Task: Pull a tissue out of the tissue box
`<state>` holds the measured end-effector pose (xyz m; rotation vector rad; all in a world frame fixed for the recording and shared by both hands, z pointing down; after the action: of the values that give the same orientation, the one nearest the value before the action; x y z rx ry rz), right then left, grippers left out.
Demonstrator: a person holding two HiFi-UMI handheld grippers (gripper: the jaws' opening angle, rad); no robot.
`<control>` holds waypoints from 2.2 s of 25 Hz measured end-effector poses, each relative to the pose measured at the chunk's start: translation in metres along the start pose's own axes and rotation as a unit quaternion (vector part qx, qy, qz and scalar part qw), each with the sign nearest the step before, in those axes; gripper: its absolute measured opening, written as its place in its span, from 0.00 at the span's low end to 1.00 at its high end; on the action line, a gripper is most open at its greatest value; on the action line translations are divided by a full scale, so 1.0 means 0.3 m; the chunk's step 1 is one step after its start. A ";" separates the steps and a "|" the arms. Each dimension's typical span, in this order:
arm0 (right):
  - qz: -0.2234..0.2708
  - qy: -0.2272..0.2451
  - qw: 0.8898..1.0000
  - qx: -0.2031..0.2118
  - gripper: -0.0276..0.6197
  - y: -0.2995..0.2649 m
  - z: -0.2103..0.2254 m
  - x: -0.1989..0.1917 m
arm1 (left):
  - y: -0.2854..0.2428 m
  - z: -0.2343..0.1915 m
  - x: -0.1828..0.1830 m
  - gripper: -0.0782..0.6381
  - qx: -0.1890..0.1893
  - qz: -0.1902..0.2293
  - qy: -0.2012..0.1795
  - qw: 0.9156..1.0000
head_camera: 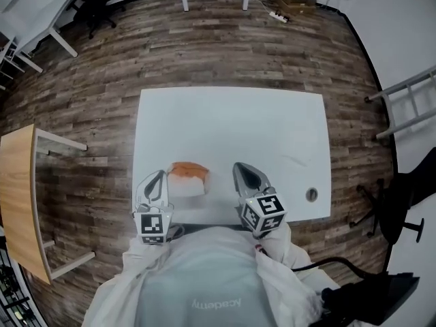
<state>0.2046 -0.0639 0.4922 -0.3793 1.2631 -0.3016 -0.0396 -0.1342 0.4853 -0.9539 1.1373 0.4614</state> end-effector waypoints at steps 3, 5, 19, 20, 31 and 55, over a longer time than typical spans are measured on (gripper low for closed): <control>-0.015 0.029 0.999 0.020 0.05 -0.006 -0.037 -0.014 | 0.010 0.000 -0.017 0.11 0.001 -0.002 0.008 1.000; -0.020 0.040 0.999 0.028 0.05 -0.008 -0.052 -0.020 | 0.012 0.000 -0.023 0.11 0.003 -0.002 0.013 1.000; -0.077 0.103 0.983 0.131 0.45 -0.039 -0.151 -0.091 | 0.037 -0.004 -0.049 0.11 0.024 -0.006 0.036 0.999; -0.079 0.110 0.980 0.145 0.50 -0.042 -0.168 -0.095 | 0.043 -0.008 -0.051 0.11 0.028 -0.007 0.038 0.999; -0.123 0.271 0.928 0.225 0.91 -0.067 -0.316 -0.204 | 0.126 -0.036 -0.088 0.11 0.070 -0.008 0.060 0.996; -0.214 0.456 0.822 0.265 0.91 -0.171 -0.393 -0.391 | 0.219 -0.041 -0.177 0.11 0.121 -0.013 0.102 0.987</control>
<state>0.0581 -0.0734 0.5856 0.0017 1.9343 -1.3114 -0.1154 -0.1010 0.5060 -0.8144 1.3315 0.1995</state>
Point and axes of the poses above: the fingertips, and each gripper's own axes: y backward along the fingers, z to its right, x out of its top, the point moved 6 cm from there along y, backward along the fingers, and after that the axes turned 13 degrees about -x, right-handed, at the moved point
